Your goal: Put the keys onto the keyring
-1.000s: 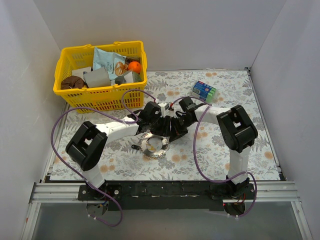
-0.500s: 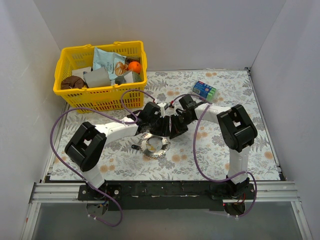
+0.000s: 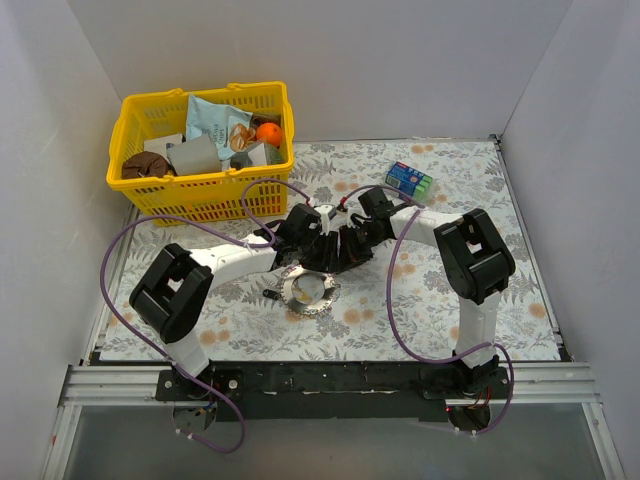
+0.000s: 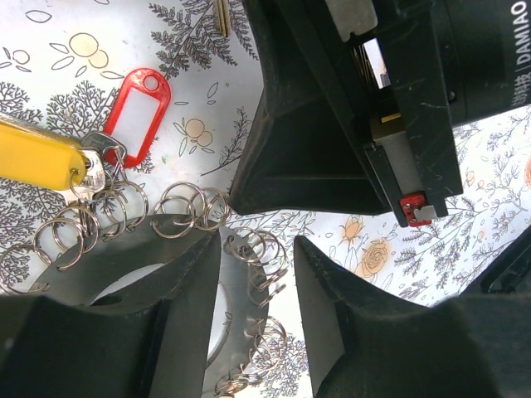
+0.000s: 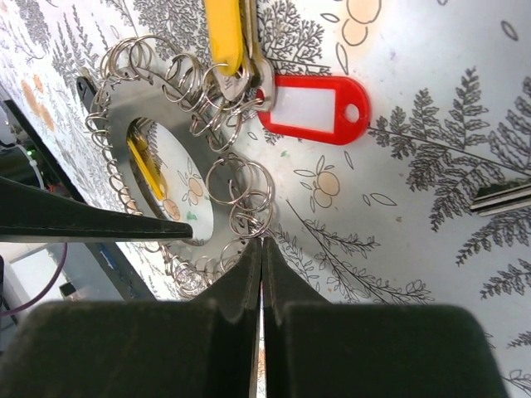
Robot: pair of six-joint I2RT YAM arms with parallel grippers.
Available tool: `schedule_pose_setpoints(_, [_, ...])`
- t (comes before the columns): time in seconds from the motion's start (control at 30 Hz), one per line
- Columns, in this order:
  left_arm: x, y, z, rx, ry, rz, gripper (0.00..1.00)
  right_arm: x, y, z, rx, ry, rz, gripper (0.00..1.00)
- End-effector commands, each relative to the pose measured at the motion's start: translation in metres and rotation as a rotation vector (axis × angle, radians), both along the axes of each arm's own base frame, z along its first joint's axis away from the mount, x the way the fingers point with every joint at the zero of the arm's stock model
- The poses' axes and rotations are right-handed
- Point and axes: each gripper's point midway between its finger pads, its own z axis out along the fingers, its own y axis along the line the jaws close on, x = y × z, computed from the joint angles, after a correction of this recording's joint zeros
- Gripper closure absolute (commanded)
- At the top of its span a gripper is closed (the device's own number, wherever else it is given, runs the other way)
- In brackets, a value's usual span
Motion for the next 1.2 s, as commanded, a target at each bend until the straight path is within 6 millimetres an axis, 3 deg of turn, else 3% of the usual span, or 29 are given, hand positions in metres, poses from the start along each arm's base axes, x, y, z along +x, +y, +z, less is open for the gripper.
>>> schedule_pose_setpoints(0.0, [0.002, -0.002, 0.016, -0.028, -0.036, 0.006, 0.60, 0.006, 0.016, 0.024, 0.089, -0.040, 0.028, 0.99])
schedule_pose_setpoints(0.8, [-0.001, 0.007, 0.021, -0.023, -0.052, 0.033, 0.56, 0.027, 0.030, 0.024, 0.079, -0.060, 0.018, 0.99])
schedule_pose_setpoints(1.0, [-0.001, 0.008, 0.021, -0.022, -0.055, 0.035, 0.56, 0.026, 0.015, 0.037, 0.018, -0.125, -0.004, 0.99])
schedule_pose_setpoints(1.17, [-0.001, 0.008, 0.020, -0.018, -0.055, 0.034, 0.54, 0.013, 0.001, 0.025, -0.040, -0.102, -0.017, 0.99])
